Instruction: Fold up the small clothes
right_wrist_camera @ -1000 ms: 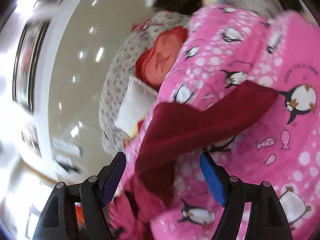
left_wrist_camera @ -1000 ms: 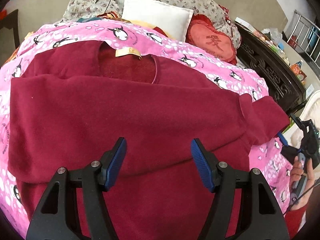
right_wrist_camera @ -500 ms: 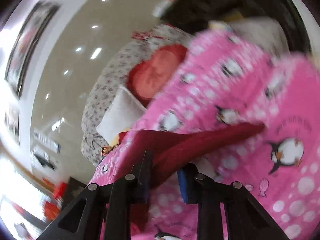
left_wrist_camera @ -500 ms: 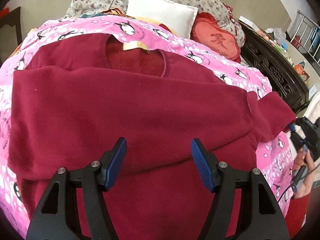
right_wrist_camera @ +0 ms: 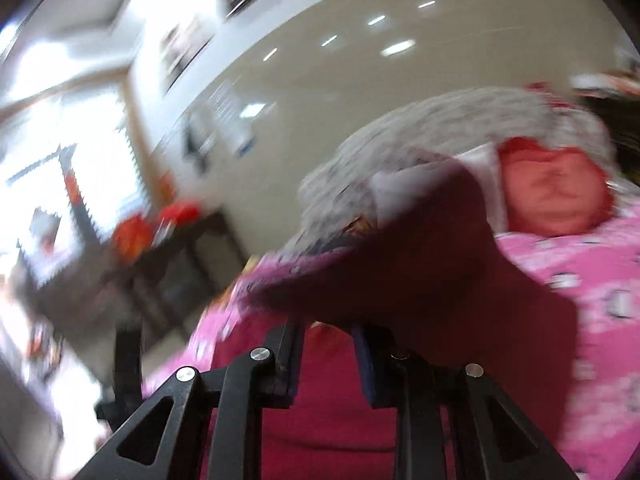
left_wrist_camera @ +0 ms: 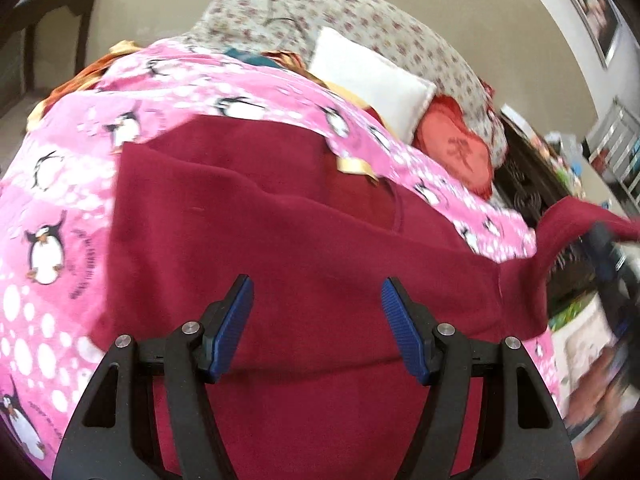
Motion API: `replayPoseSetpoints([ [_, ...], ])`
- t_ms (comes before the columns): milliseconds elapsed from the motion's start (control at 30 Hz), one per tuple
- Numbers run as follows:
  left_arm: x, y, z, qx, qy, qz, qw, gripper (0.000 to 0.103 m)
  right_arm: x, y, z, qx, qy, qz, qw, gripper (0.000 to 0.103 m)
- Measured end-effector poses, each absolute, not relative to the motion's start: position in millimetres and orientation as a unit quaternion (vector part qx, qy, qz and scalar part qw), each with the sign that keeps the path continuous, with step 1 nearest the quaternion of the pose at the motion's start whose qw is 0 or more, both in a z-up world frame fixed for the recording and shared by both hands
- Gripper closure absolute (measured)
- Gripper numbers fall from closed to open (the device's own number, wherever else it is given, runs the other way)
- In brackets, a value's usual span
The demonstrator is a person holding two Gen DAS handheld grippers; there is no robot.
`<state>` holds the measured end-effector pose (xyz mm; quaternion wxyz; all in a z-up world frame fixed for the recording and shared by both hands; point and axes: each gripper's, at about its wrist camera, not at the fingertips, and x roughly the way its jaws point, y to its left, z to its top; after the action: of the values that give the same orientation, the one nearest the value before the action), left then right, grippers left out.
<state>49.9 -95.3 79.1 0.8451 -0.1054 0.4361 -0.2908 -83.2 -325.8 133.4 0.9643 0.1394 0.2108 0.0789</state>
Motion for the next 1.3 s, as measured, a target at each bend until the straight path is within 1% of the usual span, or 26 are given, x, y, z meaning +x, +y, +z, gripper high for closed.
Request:
replayPoseSetpoints([
  [67,57,-83,76,-0.118,0.438,-0.280,0.846,0.036,-40,-284,91,0.102,0.315,0.125,0.935,0.079],
  [133,61,-76,72,-0.123,0.444,-0.272,0.845,0.036,-17,-269,59,0.097,0.389,0.123,0.908,0.078],
  [167,62,-73,70,-0.126,0.445,-0.271,0.844,0.036,-14,-269,50,0.108,0.399,0.127,0.902,0.078],
  [200,62,-71,69,-0.127,0.445,-0.273,0.843,0.036,-17,-271,48,0.115,0.395,0.129,0.902,0.078],
  [267,61,-69,67,-0.122,0.443,-0.276,0.844,0.036,-27,-278,54,0.124,0.379,0.124,0.908,0.070],
  [333,60,-71,66,-0.119,0.443,-0.282,0.843,0.036,-43,-288,69,0.128,0.357,0.123,0.917,0.065],
  [467,57,-87,66,-0.119,0.451,-0.299,0.833,0.036,-77,-316,92,0.142,0.322,0.091,0.932,0.059],
  [567,49,-112,66,-0.108,0.457,-0.323,0.822,0.036,-96,-341,101,0.172,0.309,0.073,0.932,0.058],
  [767,41,-163,52,-0.098,0.485,-0.334,0.802,0.036,-115,-369,100,0.211,0.295,0.061,0.930,0.058],
  [967,51,-178,49,-0.132,0.488,-0.306,0.807,0.037,-115,-385,92,0.233,0.291,0.053,0.926,0.058],
  [1000,53,-178,50,-0.135,0.486,-0.305,0.808,0.043,-115,-387,92,0.236,0.292,0.051,0.926,0.058],
  [1033,53,-178,52,-0.137,0.481,-0.304,0.811,0.054,-116,-389,91,0.239,0.291,0.048,0.925,0.058],
  [1067,52,-180,54,-0.131,0.476,-0.306,0.814,0.073,-117,-391,92,0.241,0.290,0.045,0.925,0.058],
  [1100,51,-181,56,-0.123,0.473,-0.308,0.816,0.082,-118,-393,93,0.243,0.288,0.043,0.925,0.058],
  [1200,44,-177,63,-0.121,0.462,-0.320,0.818,0.087,-125,-396,100,0.243,0.280,0.037,0.928,0.058],
  [1300,34,-157,87,-0.115,0.430,-0.327,0.834,0.087,-132,-396,113,0.237,0.266,0.033,0.934,0.058],
])
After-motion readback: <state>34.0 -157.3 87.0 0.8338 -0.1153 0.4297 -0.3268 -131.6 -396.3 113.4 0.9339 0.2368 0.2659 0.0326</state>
